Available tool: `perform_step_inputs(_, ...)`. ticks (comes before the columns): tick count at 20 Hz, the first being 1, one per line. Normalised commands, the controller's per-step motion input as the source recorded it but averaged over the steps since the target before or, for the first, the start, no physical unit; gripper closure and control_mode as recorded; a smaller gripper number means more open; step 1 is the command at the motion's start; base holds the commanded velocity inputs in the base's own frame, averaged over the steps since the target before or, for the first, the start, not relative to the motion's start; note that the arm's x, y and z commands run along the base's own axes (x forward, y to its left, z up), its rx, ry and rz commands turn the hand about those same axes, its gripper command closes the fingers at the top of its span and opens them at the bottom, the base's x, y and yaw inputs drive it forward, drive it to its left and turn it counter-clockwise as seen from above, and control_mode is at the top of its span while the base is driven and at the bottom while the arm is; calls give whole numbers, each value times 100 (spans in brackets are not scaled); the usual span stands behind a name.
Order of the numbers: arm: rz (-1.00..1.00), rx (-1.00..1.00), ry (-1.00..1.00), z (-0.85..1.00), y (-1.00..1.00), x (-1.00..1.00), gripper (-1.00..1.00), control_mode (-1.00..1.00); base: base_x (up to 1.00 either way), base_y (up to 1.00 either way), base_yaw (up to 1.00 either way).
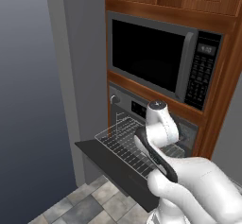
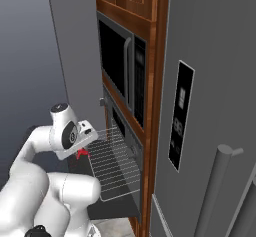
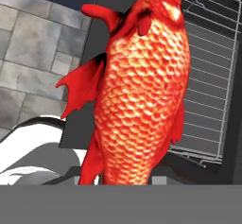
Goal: Place the fish on the rack of the oven, and slide the rack back inside. Close the oven door.
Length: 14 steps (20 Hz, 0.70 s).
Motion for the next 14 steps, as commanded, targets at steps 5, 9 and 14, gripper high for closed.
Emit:
perform_step_inputs(5, -10, 0, 0, -38, 0, 63, 100, -100, 0, 0, 0)
perform_step_inputs(9, -9, 0, -2, -50, 0, 53, 100, -100, 0, 0, 0)
perform_step_inputs(14, -8, 0, -6, -56, 0, 45, 100, -100, 0, 0, 0)
